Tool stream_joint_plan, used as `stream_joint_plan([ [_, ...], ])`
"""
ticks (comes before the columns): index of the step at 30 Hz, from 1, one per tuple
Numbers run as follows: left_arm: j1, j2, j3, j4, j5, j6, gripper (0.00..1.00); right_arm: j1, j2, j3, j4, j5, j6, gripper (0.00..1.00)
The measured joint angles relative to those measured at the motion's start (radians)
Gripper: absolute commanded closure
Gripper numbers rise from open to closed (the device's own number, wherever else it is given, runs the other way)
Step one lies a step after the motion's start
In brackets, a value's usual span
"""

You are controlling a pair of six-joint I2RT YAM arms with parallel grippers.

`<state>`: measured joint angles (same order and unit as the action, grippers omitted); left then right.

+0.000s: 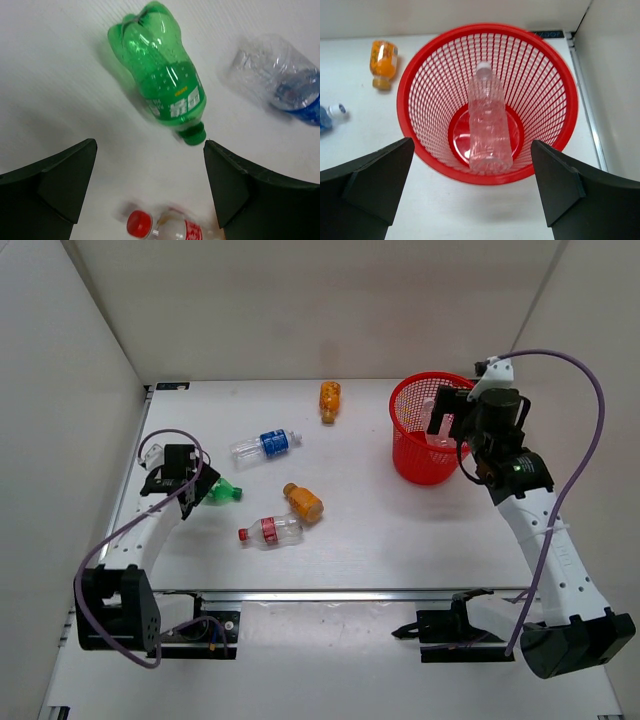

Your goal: Put the plastic bottles in the bin

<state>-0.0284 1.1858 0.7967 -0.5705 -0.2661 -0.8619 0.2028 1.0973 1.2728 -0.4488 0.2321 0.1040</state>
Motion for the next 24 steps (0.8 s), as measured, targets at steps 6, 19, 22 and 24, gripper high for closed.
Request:
stream_joint_plan([
  [6, 0.045, 0.158, 0.023, 0.084, -0.042, -0.075, 0.01, 0.014, -0.021, -0.05, -0.04, 0.003, 0.003, 0.0],
  [19, 0.085, 0.405, 0.093, 0.204, -0.029, -0.155, 0.26, -0.043, -0.075, -0.119, -0.1, 0.003, 0.032, 0.0],
  [22, 0.086, 0.403, 0.078, 0.236, -0.022, -0.16, 0.55, -0.043, -0.082, -0.14, -0.108, -0.003, 0.048, 0.01],
  [24, 0.087, 0.39, 0.066, 0.257, -0.013, -0.152, 0.68, -0.032, -0.09, -0.157, -0.112, -0.013, 0.053, 0.01],
])
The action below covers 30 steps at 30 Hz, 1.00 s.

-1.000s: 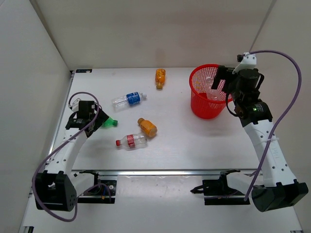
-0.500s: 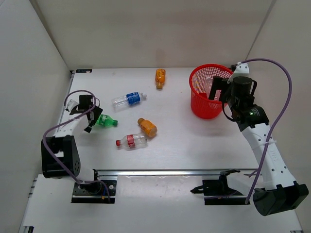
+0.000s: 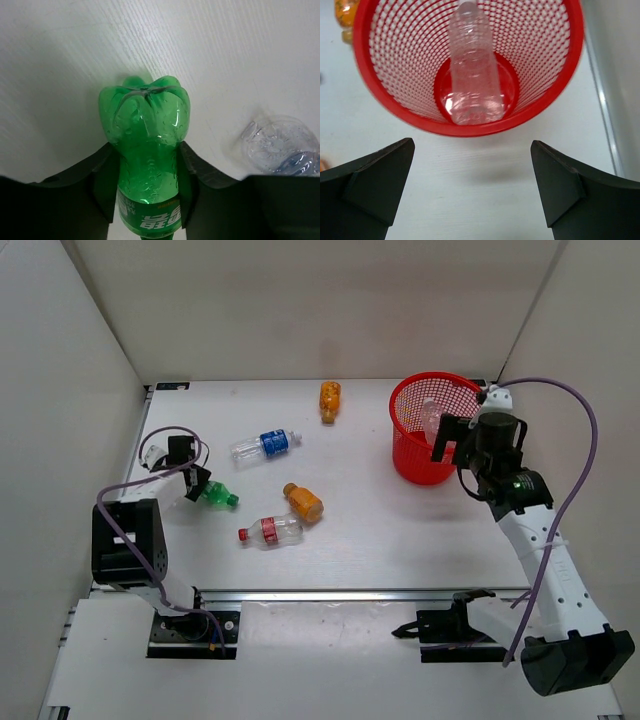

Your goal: Put the plastic bottles in the bin

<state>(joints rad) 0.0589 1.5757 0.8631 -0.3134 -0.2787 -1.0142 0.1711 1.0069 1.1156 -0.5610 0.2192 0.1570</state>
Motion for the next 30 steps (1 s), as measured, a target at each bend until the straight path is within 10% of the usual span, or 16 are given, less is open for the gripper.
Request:
stream_joint_plan([
  [9, -0.06, -0.275, -0.019, -0.045, 0.026, 0.116, 0.81, 0.253, -0.059, -0.069, 0.029, -0.14, -0.046, 0.01],
  [15, -0.287, -0.52, -0.021, 0.041, 0.167, 0.178, 0.77, 0.395, -0.024, -0.152, 0.215, -0.404, -0.029, 0.01],
  [30, -0.556, -0.466, -0.126, 0.549, 0.75, 0.094, 0.69, 0.506, 0.202, -0.208, 0.648, -0.791, 0.135, 0.01],
])
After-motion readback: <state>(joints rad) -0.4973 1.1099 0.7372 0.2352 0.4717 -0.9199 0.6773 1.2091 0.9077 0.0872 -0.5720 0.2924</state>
